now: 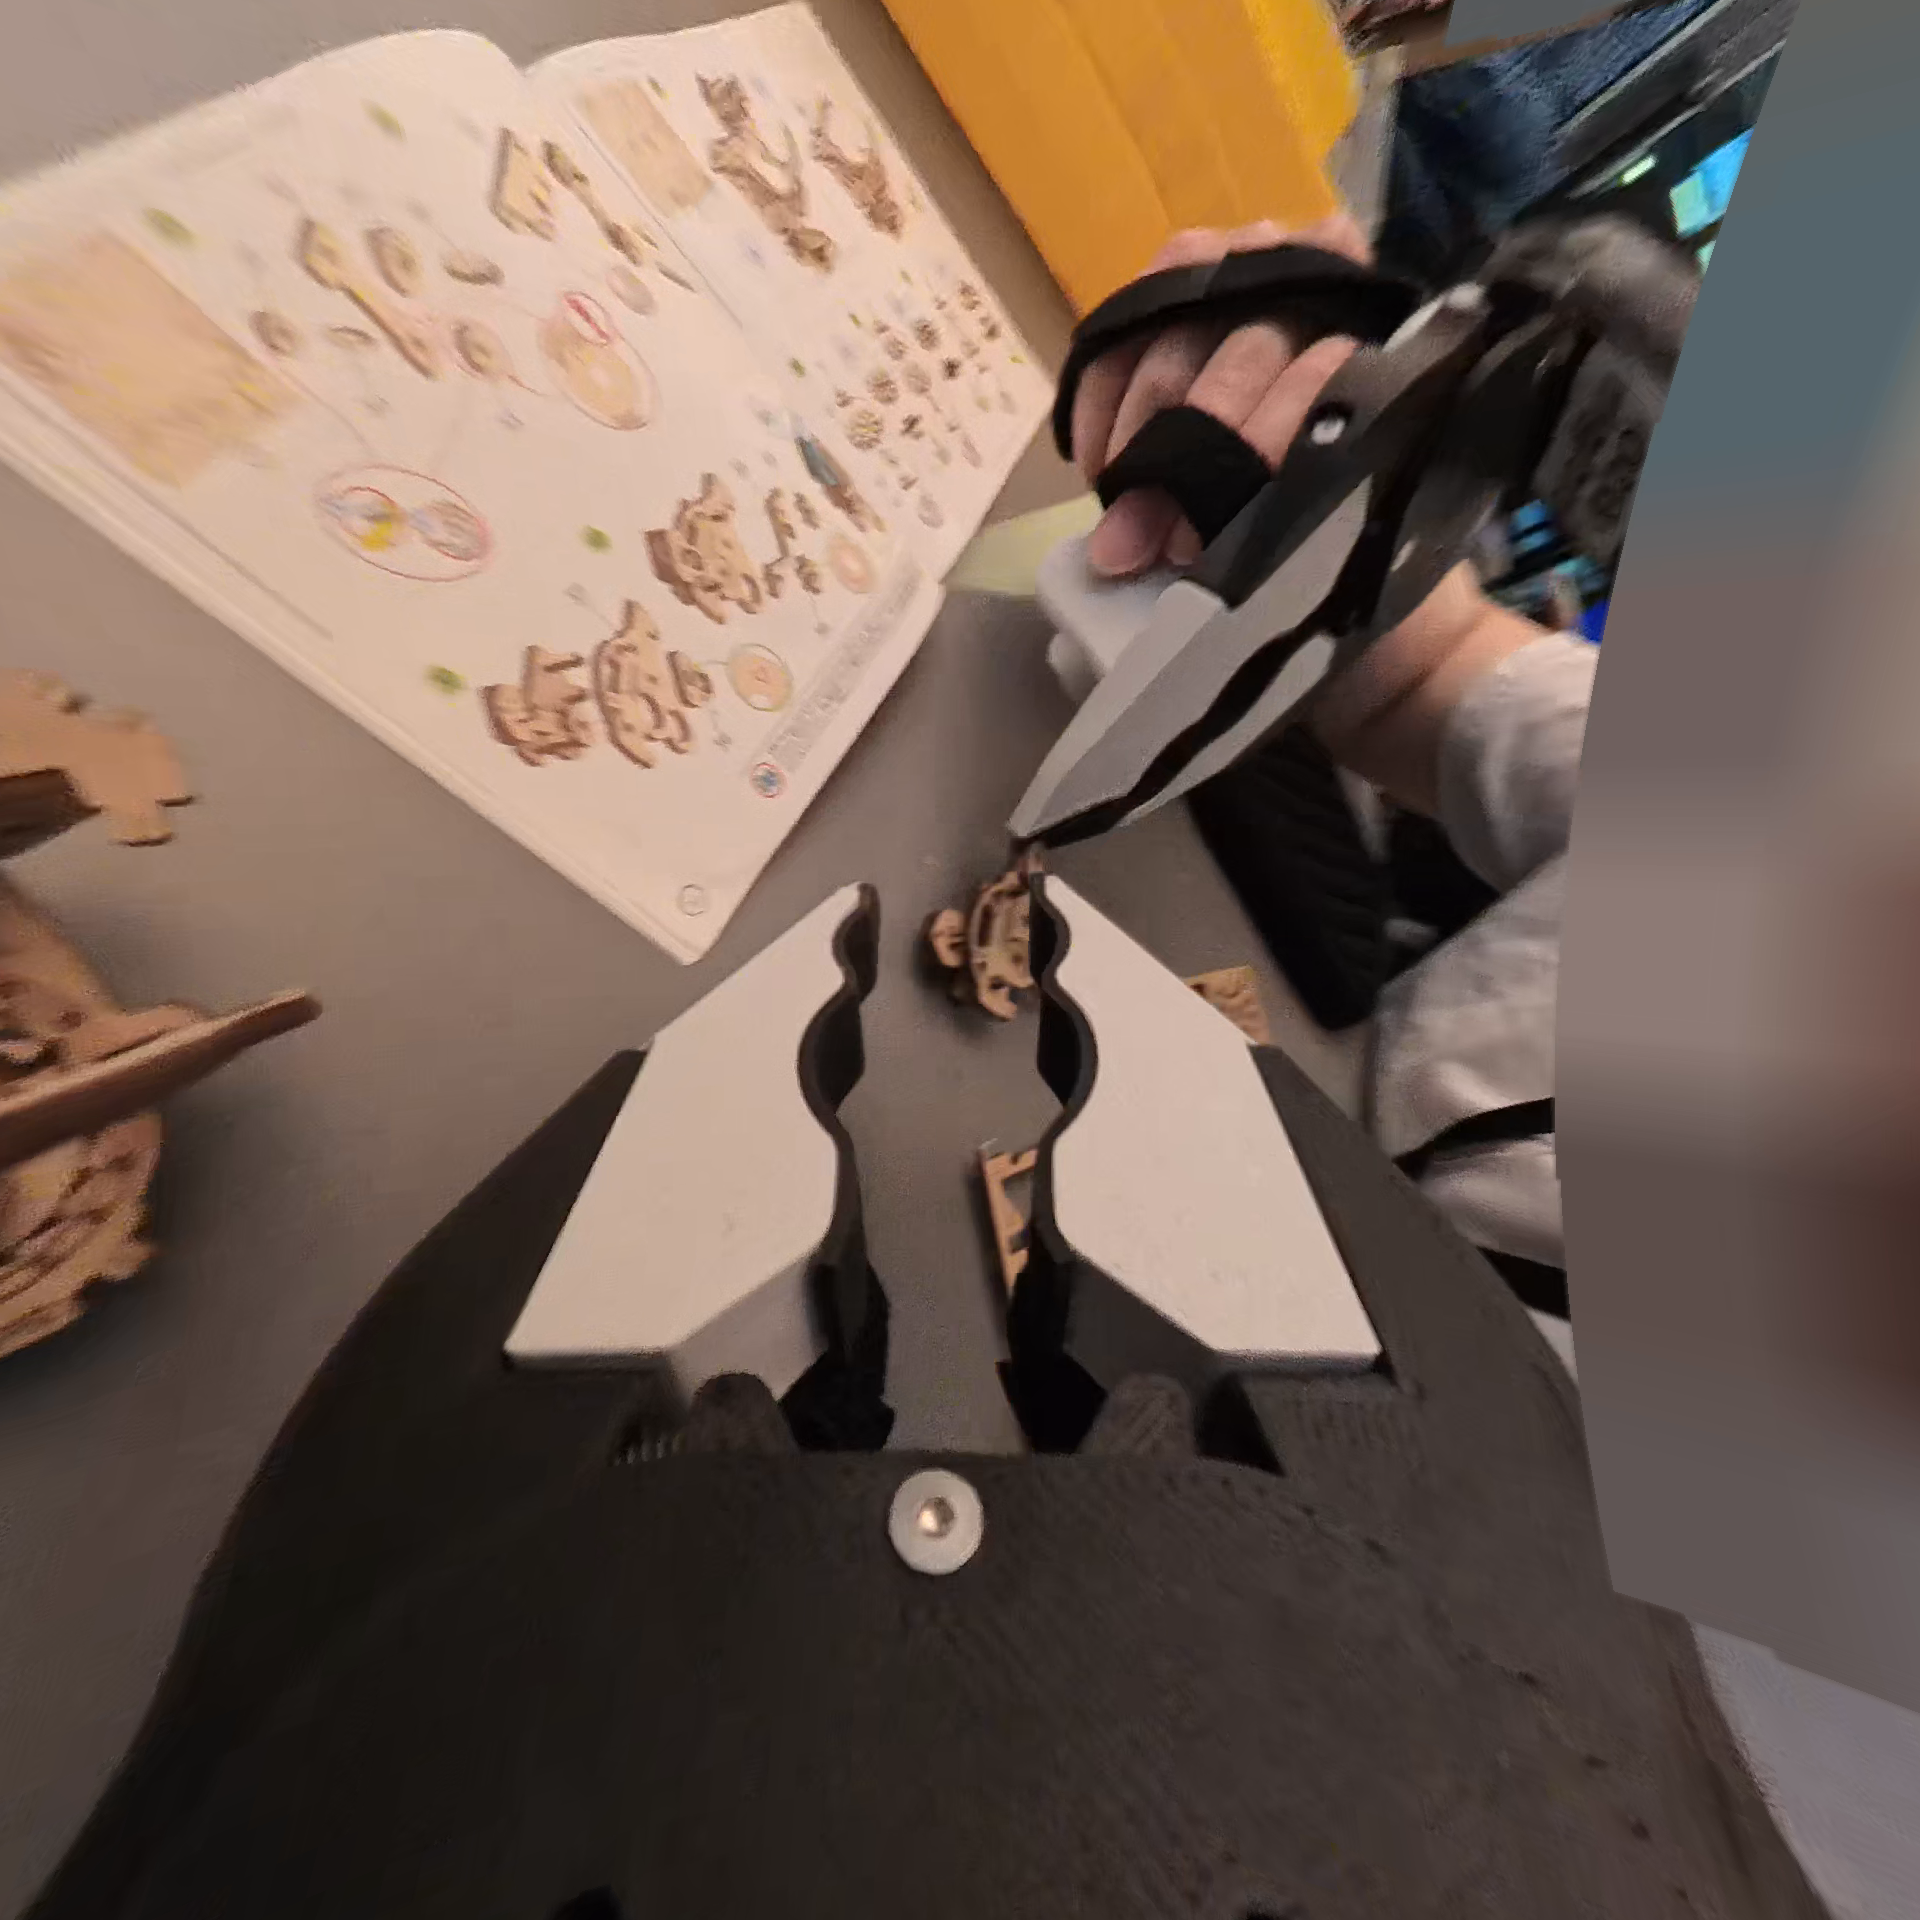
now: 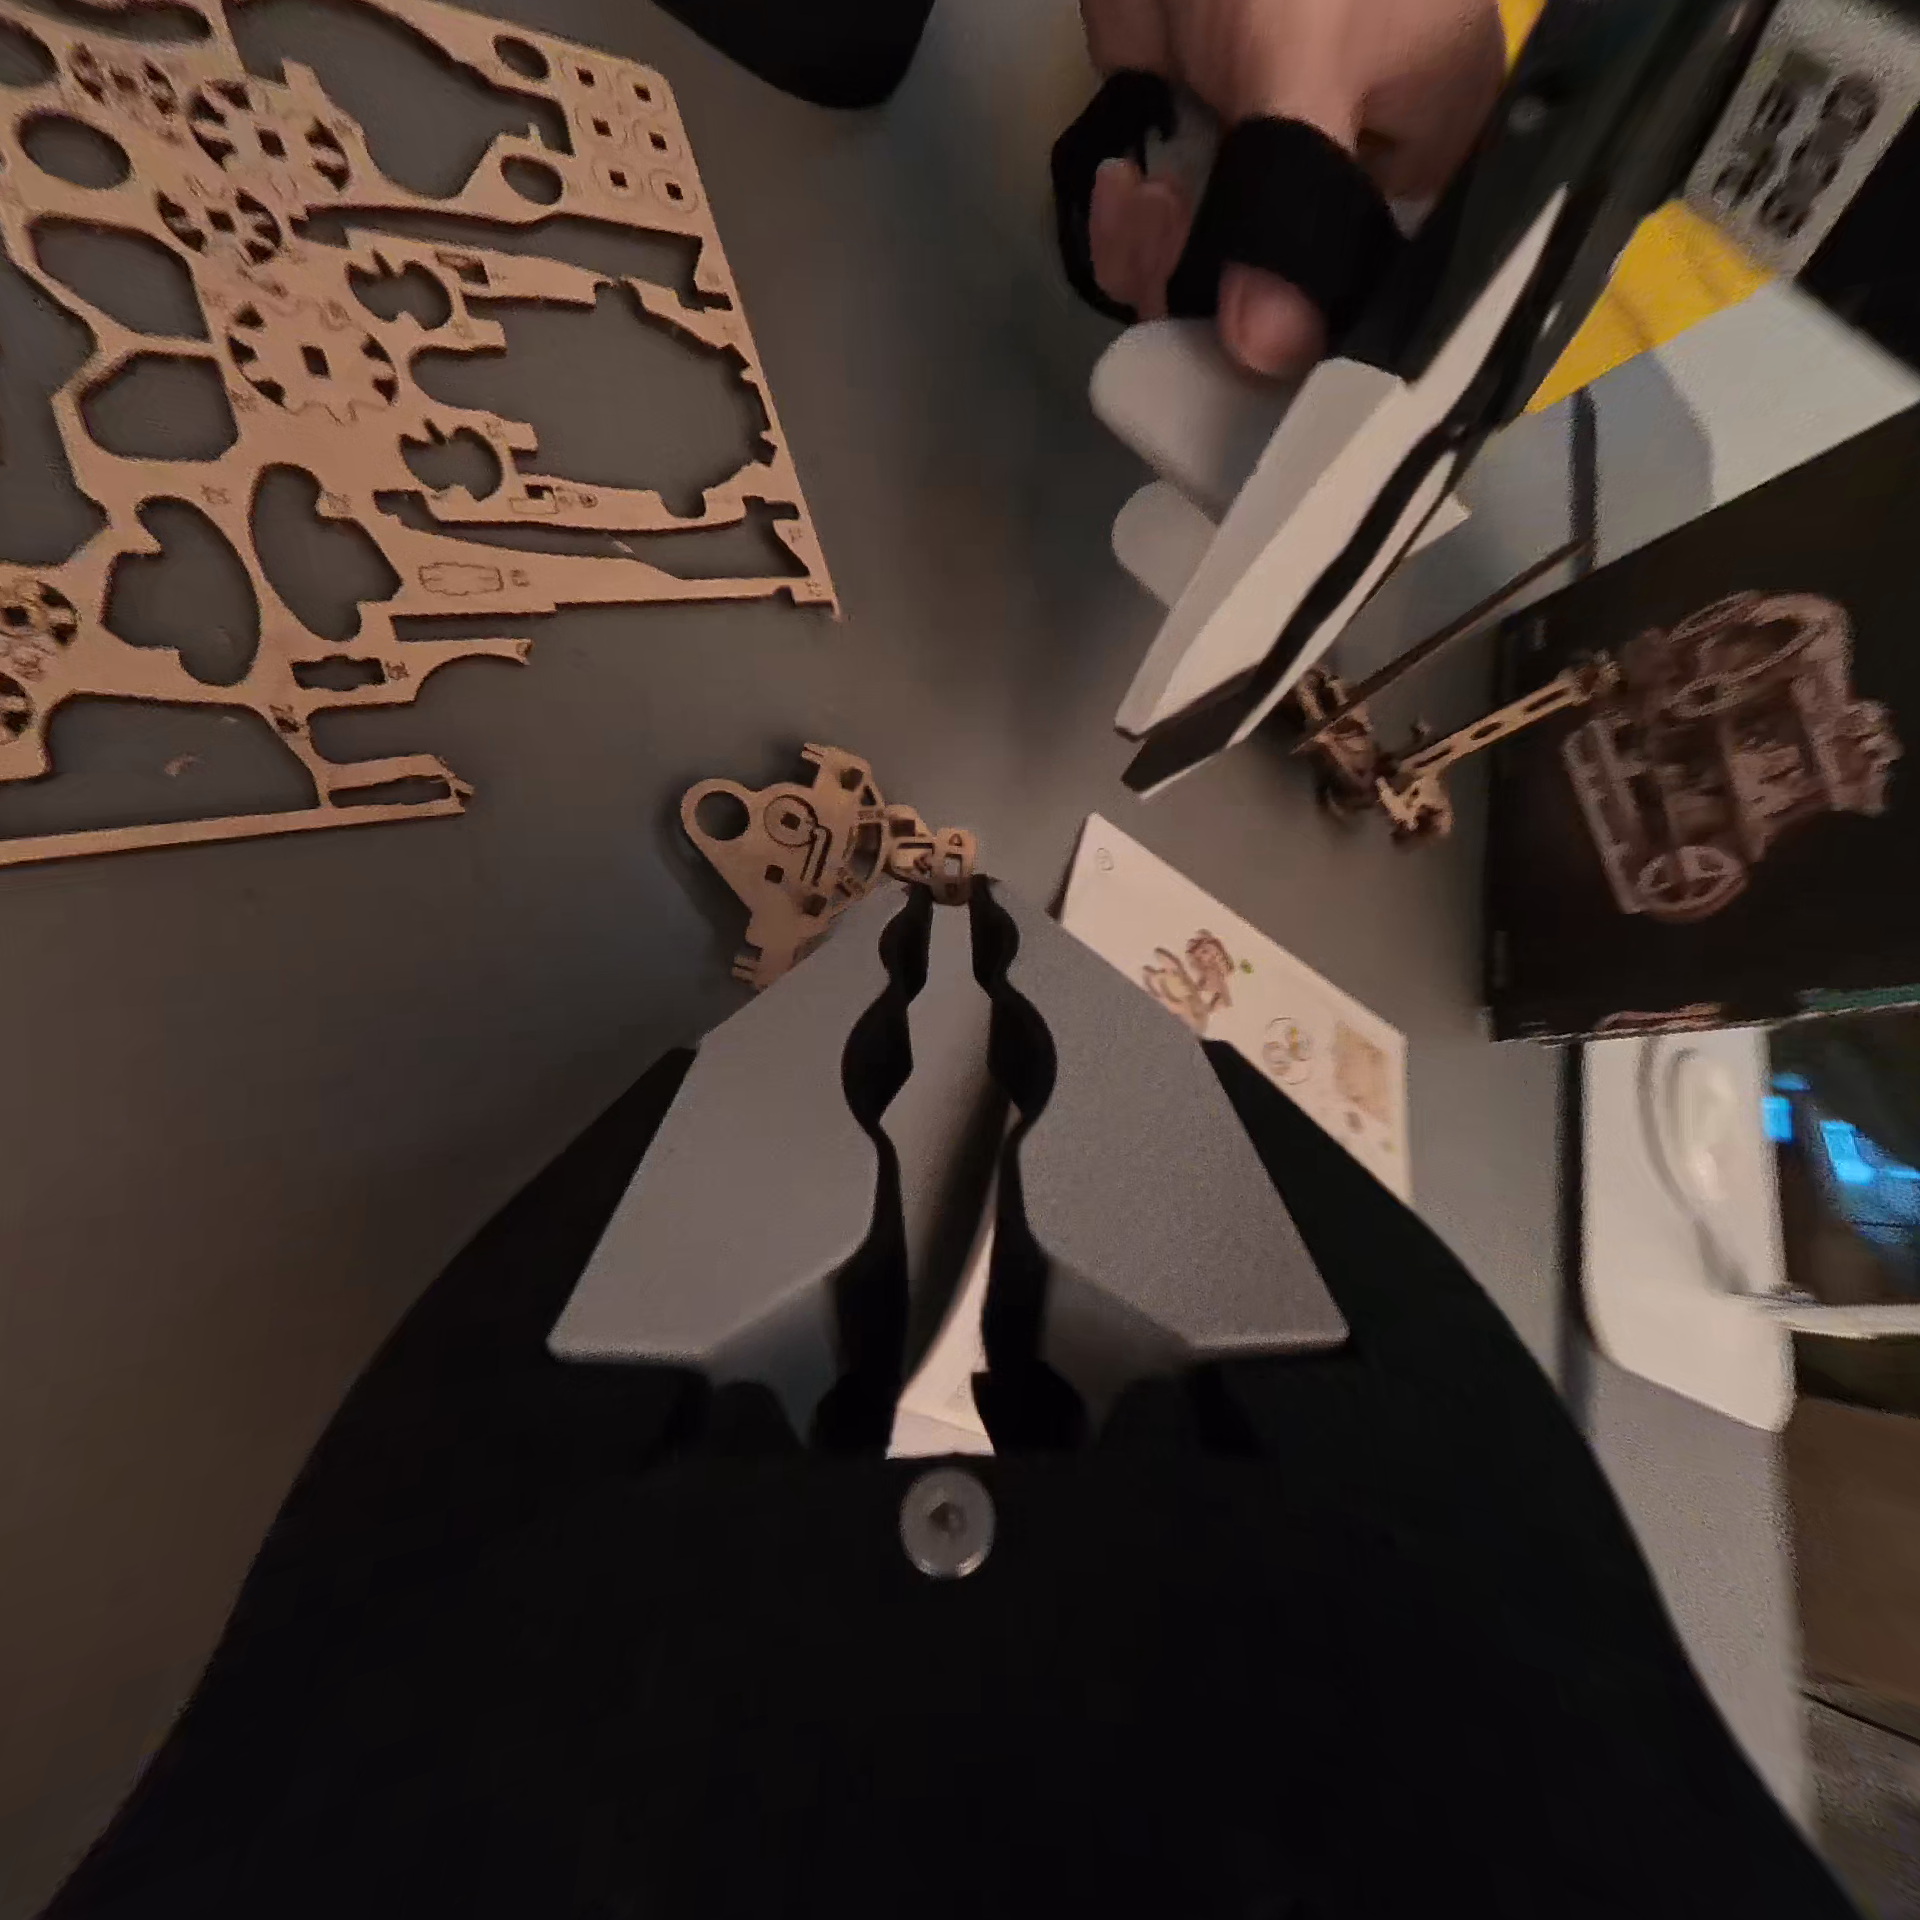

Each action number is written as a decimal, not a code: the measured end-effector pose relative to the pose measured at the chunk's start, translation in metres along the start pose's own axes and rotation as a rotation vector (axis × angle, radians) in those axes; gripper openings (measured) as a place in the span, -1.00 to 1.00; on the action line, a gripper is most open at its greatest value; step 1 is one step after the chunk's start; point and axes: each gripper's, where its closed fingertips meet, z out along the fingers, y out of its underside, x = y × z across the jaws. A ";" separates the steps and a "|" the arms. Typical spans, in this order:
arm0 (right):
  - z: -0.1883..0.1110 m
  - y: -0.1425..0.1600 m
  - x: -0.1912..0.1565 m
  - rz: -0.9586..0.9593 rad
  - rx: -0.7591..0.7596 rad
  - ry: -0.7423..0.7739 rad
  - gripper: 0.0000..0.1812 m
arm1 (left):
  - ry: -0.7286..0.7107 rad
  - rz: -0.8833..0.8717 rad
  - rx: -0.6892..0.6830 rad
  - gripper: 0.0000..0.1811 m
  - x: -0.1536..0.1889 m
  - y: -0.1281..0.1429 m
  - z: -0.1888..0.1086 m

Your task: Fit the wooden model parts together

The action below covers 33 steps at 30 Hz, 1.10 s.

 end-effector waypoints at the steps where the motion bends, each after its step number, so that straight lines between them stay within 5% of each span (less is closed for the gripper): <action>1: 0.000 0.000 -0.001 0.043 0.016 -0.025 -0.93 | -0.037 0.023 -0.030 -0.69 -0.003 0.004 0.000; 9: 0.012 -0.002 -0.007 0.202 0.043 -0.148 -0.94 | -0.034 -0.030 -0.153 -0.57 -0.009 0.027 0.016; 33: 0.019 0.000 -0.012 -0.015 -0.018 -0.208 -0.93 | 0.105 -0.102 -0.177 -0.76 -0.003 0.032 0.030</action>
